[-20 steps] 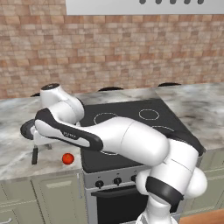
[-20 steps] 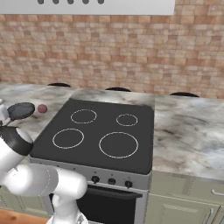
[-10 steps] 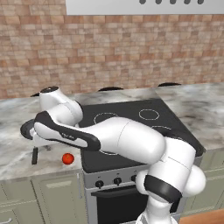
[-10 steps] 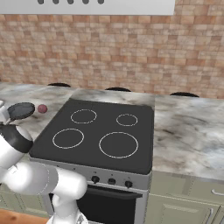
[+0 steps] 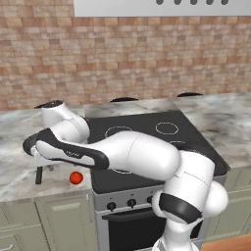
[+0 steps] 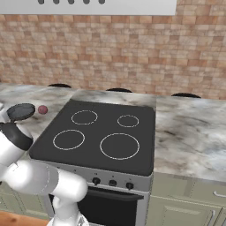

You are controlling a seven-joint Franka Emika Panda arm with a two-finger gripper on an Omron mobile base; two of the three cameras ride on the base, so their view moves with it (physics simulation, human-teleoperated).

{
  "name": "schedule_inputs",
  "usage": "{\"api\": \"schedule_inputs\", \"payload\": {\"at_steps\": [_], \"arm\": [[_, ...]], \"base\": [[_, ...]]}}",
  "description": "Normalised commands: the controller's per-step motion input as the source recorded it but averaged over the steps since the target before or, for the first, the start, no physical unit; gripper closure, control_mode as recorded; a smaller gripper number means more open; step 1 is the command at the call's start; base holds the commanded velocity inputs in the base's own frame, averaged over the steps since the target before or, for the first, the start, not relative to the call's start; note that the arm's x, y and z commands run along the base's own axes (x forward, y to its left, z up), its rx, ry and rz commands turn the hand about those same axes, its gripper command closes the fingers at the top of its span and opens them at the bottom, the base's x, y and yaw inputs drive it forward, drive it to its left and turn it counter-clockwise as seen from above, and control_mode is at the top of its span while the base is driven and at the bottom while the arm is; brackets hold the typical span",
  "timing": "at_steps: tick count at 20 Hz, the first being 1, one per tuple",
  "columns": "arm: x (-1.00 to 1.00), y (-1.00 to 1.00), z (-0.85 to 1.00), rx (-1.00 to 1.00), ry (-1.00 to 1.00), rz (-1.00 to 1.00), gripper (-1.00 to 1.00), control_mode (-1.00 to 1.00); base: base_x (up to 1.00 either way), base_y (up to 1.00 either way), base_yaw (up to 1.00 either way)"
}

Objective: Place the pan on the front right burner on the stove. Then place the tomato and the onion in the pan and turn on the front right burner.

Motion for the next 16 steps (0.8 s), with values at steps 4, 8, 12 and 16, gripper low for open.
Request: {"api": "schedule_inputs", "payload": {"at_steps": [4, 8, 12, 16], "arm": [[0.11, 0.07, -0.14, 0.0, 0.0, 0.0, -1.0, -1.0], [0.19, 0.07, -0.14, 0.0, 0.0, 0.0, -1.0, -1.0], [0.25, 0.08, -0.15, 0.0, 0.0, 0.0, -1.0, -1.0], [0.24, 0.11, -0.14, 0.0, 0.0, 0.0, -1.0, -1.0]], "base": [[0.0, 0.0, 0.0], [0.0, 0.0, 0.0], [0.0, 0.0, 0.0], [0.0, 0.0, 0.0]]}}
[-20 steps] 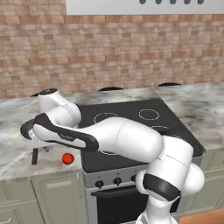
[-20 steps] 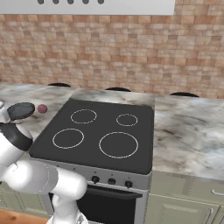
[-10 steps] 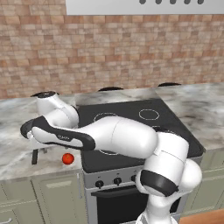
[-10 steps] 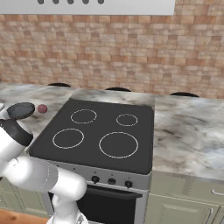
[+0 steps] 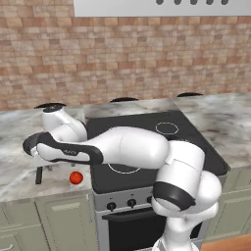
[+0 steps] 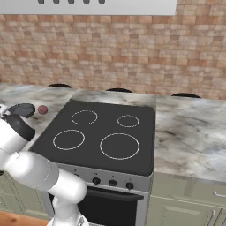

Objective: Place the pan on the front right burner on the stove. Then place the tomato and the onion in the pan and turn on the front right burner.

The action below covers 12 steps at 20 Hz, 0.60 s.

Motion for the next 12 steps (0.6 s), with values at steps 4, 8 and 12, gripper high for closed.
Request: {"api": "schedule_inputs", "payload": {"at_steps": [4, 8, 12], "arm": [[0.25, 0.18, -0.14, 0.0, 0.0, 0.0, -1.0, -1.0], [0.26, 0.23, -0.16, 0.0, 0.0, 0.0, -1.0, -1.0], [0.23, 0.2, -0.15, 0.0, 0.0, 0.0, -1.0, -1.0]], "base": [[0.0, 0.0, 0.0], [0.0, 0.0, 0.0], [0.0, 0.0, 0.0]]}}
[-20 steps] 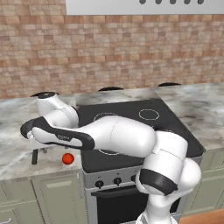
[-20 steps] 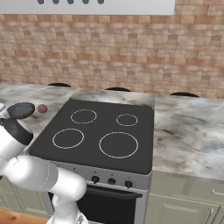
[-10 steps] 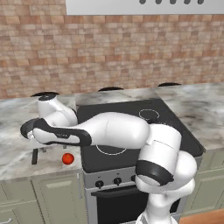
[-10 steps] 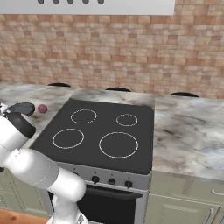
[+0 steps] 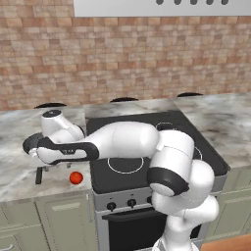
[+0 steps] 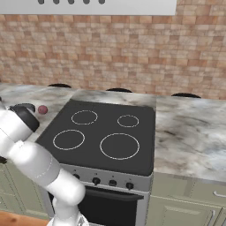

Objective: Place the pan on the front right burner on the stove. Then place the tomato and the onion in the pan and turn on the front right burner.

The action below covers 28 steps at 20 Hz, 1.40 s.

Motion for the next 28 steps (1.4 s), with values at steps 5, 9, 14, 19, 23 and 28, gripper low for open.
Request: {"api": "schedule_inputs", "payload": {"at_steps": [5, 9, 14, 19, 23, 28], "arm": [[0.25, 0.19, -0.13, 0.0, 0.0, 0.0, -1.0, -1.0], [0.24, 0.21, -0.12, 0.0, 0.0, 0.0, -1.0, -1.0], [0.21, 0.24, -0.15, 0.0, 0.0, 0.0, -1.0, -1.0], [0.17, 0.25, -0.12, 0.0, 0.0, 0.0, -1.0, -1.0], [0.16, 0.21, -0.14, 0.0, 0.0, 0.0, -1.0, -1.0], [0.1, 0.09, -0.23, 0.0, 0.0, 0.0, -1.0, -1.0]], "base": [[0.0, 0.0, 0.0], [0.0, 0.0, 0.0], [0.0, 0.0, 0.0], [0.0, 0.0, 0.0], [0.0, 0.0, 0.0], [0.0, 0.0, 0.0]]}}
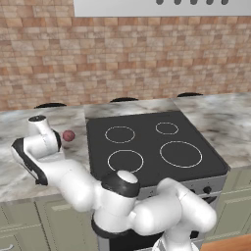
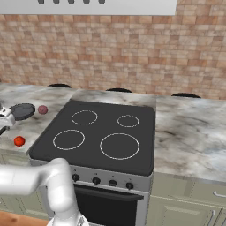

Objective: Place the pan on the front right burner on the stove. Then place the tomato and the onion in the pan and turn on the front right burner.

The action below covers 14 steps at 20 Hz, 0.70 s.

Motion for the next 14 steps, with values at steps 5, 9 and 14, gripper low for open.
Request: {"api": "schedule_inputs", "payload": {"at_steps": [5, 9, 14], "arm": [[0.04, 0.0, -0.3, 0.0, 0.0, 0.0, -1.0, -1.0], [0.07, 0.04, -0.25, 0.0, 0.0, 0.0, -1.0, -1.0], [0.13, 0.14, -0.2, 0.0, 0.0, 0.0, -1.0, -1.0]], "base": [[0.0, 0.0, 0.0], [0.0, 0.0, 0.0], [0.0, 0.0, 0.0]]}}
